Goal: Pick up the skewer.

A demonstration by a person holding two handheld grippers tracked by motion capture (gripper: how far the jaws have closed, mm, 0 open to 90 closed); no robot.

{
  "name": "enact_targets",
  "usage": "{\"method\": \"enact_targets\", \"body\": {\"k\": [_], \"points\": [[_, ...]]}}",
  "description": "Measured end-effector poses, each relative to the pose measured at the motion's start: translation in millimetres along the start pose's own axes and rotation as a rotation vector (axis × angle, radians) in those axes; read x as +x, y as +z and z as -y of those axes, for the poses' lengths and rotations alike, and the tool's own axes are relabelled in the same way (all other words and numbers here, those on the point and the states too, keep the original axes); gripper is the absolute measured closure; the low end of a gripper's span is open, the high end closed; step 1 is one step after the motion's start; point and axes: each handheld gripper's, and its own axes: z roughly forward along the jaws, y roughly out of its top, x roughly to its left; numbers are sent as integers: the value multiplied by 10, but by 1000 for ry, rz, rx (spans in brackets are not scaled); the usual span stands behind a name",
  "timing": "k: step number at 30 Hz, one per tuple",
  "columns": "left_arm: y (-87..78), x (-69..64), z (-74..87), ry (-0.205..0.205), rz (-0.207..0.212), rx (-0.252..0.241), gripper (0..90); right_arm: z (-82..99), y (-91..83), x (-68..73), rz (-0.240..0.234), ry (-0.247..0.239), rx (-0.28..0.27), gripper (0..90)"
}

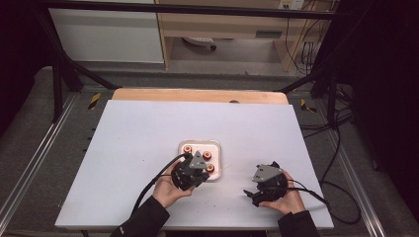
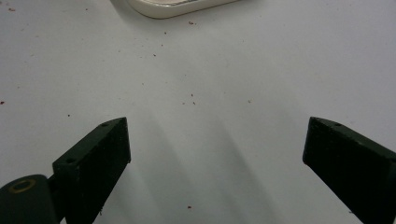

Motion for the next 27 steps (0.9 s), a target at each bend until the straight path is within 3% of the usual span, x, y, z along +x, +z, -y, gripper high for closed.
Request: {"method": "enact_targets", "body": {"k": [7, 8, 14, 27], "points": [[95, -99, -128, 36, 17, 27, 885, -76, -13, 49, 16, -84, 14, 118], [113, -119, -148, 44, 18, 33, 885, -99, -20, 61, 22, -115, 19, 132], [219, -201, -241, 60, 30, 54, 885, -153, -43, 94, 41, -197, 16, 183], [382, -344, -435, 106, 55, 91, 885, -185, -1, 160, 41, -418, -20, 392]]}}
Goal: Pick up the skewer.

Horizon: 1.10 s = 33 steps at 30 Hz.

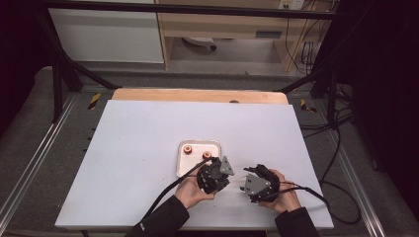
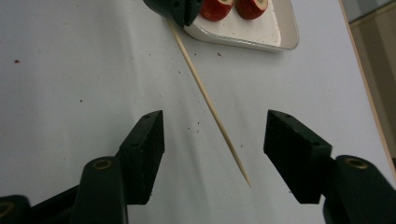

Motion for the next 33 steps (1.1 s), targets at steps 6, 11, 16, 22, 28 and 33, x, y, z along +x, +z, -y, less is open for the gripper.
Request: {"method": "enact_targets", "body": {"k": [6, 11, 16, 22, 28, 33], "points": [[47, -42, -55, 11, 8, 10, 885, 4, 21, 28, -5, -77, 3, 475], [69, -54, -85, 19, 16, 21, 885, 11, 33, 46, 5, -169, 13, 591], [67, -47, -86, 19, 17, 29, 885, 11, 37, 60, 6, -226, 9, 706], [72, -42, -83, 20, 21, 32, 885, 17, 49, 72, -3, -283, 19, 786], [79, -48, -84, 22, 26, 39, 885, 18, 64, 94, -13, -333, 44, 867], [80, -42, -86, 25, 27, 41, 885, 10, 58, 104, -2, -371, 55, 888]]}}
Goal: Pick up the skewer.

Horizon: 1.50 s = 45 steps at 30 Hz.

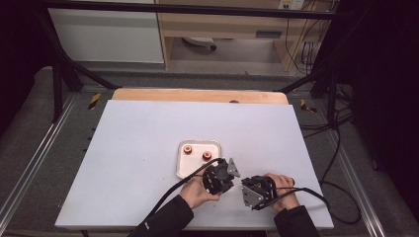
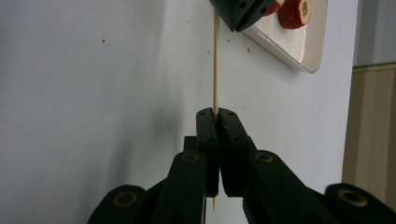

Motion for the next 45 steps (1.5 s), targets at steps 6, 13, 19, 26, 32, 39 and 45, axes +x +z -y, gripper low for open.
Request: {"method": "enact_targets", "body": {"k": [6, 13, 19, 26, 32, 39, 45], "points": [[-26, 43, 11, -9, 0, 31, 790, -33, -13, -13, 20, -49, 15, 891], [-41, 129, 12, -44, 5, 126, 748, -142, -1, -63, 57, -174, 83, 891], [44, 156, -30, -55, 22, 211, 813, -234, 17, -93, 68, -227, 104, 891], [98, 138, -43, -66, 21, 244, 877, -280, 28, -90, 70, -284, 121, 891], [91, 121, -37, -63, 7, 236, 883, -281, 18, -90, 78, -269, 113, 887], [33, 85, 51, -56, -14, 203, 884, -154, -41, -161, 89, -1, 72, 713], [-40, 112, 226, -79, -38, 173, 883, 92, -132, -204, 90, 306, -5, 514]]}}
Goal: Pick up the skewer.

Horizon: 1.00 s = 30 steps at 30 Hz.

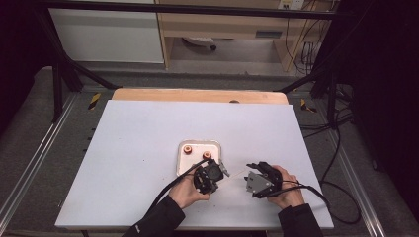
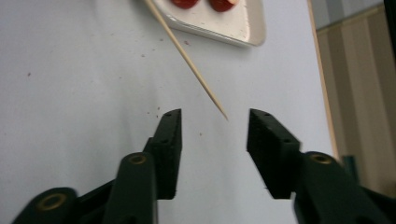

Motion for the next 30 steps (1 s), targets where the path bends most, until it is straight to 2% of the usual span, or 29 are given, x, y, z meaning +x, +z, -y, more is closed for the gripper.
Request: {"method": "enact_targets", "body": {"k": [2, 4, 5, 8, 10, 11, 12, 13, 14, 15, 16, 18, 19, 20, 24, 27, 30], "points": [[-43, 7, 83, -2, -20, -8, 883, 68, -13, -31, -9, 106, -12, 470], [-53, 18, 109, -1, -21, -25, 884, 126, -12, -48, -23, 217, -15, 431], [-65, 27, 136, -7, -12, -39, 883, 153, -14, -56, -31, 252, -12, 415], [-136, 46, 253, -55, -13, -84, 883, 226, 7, -72, -46, 382, -7, 347], [-149, 54, 281, -68, -12, -99, 883, 271, 22, -81, -54, 452, 0, 338], [-165, 63, 308, -83, -10, -107, 883, 271, 22, -81, -54, 452, 0, 338], [-176, 70, 331, -98, -6, -126, 882, 312, 31, -80, -62, 506, -1, 323], [-189, 77, 354, -111, -6, -147, 883, 330, 36, -79, -67, 535, -5, 312], [-201, 82, 378, -122, -6, -165, 882, 330, 36, -79, -67, 535, -5, 312], [-212, 88, 405, -136, -9, -183, 883, 360, 47, -74, -86, 588, -11, 280], [-221, 90, 432, -153, -12, -206, 883, 360, 47, -74, -86, 588, -11, 280], [-241, 95, 493, -184, -18, -243, 883, 386, 59, -66, -102, 662, 13, 215], [-252, 95, 524, -194, -25, -256, 882, 391, 65, -65, -108, 680, 14, 196], [-258, 92, 555, -212, -25, -272, 882, 391, 65, -65, -108, 680, 14, 196], [-267, 74, 677, -248, -34, -334, 882, 386, 81, -77, -150, 733, 23, 135], [-274, 75, 765, -281, -33, -375, 882, 375, 81, -93, -181, 781, 7, 97], [-283, 72, 853, -312, -45, -420, 882, 360, 87, -112, -203, 804, 2, 58]]}}
